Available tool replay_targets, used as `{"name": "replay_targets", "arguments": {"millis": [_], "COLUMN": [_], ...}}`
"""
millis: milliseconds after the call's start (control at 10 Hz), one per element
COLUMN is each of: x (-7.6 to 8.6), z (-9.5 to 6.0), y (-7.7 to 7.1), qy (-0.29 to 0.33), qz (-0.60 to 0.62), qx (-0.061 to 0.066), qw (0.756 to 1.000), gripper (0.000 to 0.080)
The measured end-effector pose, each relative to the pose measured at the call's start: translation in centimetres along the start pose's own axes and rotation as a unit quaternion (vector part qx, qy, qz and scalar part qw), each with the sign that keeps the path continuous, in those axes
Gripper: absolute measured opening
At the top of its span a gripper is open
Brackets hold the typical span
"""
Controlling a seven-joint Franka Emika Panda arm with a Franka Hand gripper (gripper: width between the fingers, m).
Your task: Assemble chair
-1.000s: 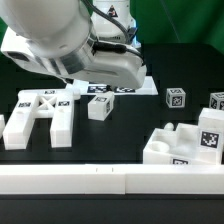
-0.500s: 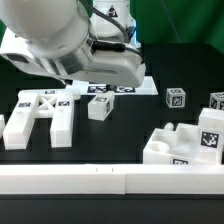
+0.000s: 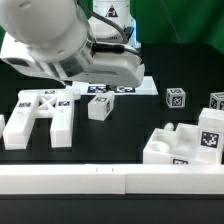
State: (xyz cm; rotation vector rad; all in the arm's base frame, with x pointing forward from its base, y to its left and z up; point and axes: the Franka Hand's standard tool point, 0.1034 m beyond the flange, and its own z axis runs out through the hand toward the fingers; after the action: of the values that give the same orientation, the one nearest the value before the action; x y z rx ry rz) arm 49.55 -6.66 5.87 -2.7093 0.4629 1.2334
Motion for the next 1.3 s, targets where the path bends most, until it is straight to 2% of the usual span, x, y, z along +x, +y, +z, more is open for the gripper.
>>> {"name": "replay_targets", "arguments": {"millis": [200, 300, 1000, 1300], "x": [-0.2, 0.5, 1.0, 1.5], "z": [1.5, 1.5, 1.9, 2.5], "y": [-0.2, -0.4, -0.3, -0.3], "qy": [-0.057, -0.048, -0.047, -0.049], "qz": [0.005, 0.003, 0.006, 0.008], "qx": [-0.009, -0.012, -0.014, -0.016], "qw": [0.998, 0.999, 0.999, 0.999], "gripper": [0.0649, 0.0649, 0.0649, 0.0649]}}
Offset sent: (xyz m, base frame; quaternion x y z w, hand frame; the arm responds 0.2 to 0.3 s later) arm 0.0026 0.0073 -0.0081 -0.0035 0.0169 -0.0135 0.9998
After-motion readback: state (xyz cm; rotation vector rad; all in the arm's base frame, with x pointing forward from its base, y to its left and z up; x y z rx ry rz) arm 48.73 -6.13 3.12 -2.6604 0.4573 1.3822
